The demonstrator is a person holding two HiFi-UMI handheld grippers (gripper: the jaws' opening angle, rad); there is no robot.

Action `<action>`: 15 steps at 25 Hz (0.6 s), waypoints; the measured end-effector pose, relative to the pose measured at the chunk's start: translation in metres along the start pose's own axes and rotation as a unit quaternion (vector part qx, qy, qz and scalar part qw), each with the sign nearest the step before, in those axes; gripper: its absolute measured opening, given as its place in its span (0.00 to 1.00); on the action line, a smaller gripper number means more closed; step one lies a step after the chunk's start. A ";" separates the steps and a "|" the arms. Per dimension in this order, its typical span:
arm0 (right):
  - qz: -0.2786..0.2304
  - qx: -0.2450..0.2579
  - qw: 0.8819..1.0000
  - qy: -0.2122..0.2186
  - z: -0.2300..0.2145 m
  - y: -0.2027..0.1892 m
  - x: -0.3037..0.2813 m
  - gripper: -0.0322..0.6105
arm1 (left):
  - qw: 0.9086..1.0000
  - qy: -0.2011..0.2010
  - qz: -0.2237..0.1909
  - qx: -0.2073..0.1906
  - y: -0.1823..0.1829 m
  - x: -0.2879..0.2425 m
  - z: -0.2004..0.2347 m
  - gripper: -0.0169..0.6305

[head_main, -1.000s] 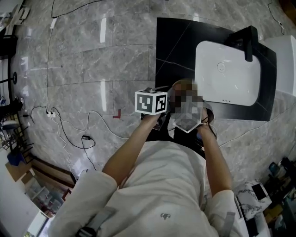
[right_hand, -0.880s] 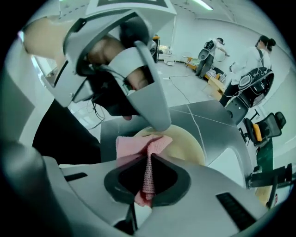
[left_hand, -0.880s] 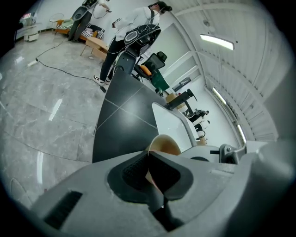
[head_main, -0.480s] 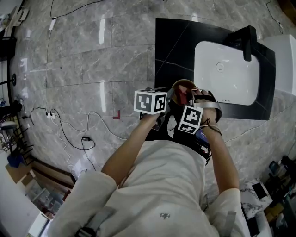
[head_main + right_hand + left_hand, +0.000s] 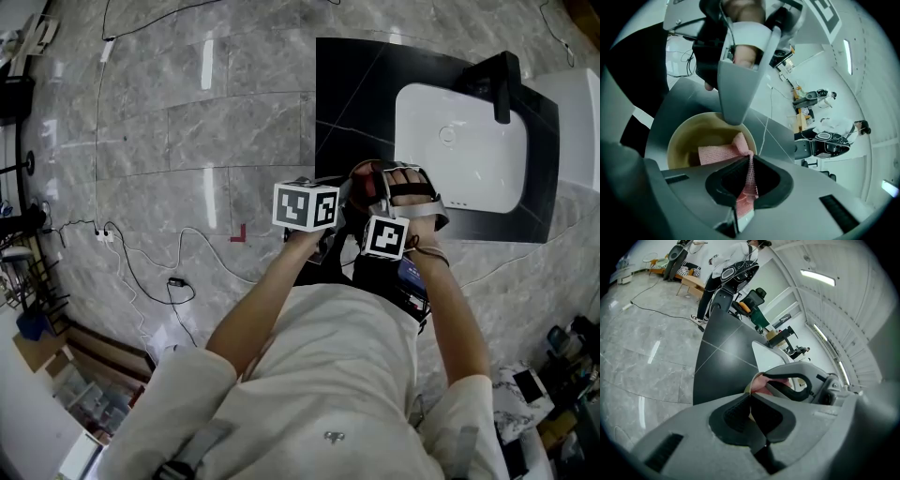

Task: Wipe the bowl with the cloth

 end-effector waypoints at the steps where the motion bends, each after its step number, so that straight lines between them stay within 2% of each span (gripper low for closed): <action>1: 0.000 -0.001 1.000 0.005 0.002 0.000 -0.001 0.07 | 1.000 -0.001 -0.001 0.002 0.000 0.000 0.000 0.05; 8: 0.035 0.018 0.997 0.061 0.036 -0.010 -0.012 0.07 | 1.000 0.001 -0.001 0.003 -0.002 0.000 0.000 0.05; 12: 0.054 -0.009 0.996 0.070 0.038 -0.008 -0.015 0.07 | 1.000 -0.005 -0.003 0.007 -0.003 -0.001 0.000 0.05; 15: 0.039 -0.041 0.995 0.079 0.037 0.000 -0.018 0.07 | 1.000 -0.004 0.000 0.002 -0.003 -0.003 0.000 0.05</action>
Point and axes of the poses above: the fingertips, and each gripper's own axes: x backward along the fingers, z to its left, y out of its top, the point moved 3 cm from there along x, backward along the fingers, and after that the axes turned 3 degrees about -y, right-handed, at the moved point
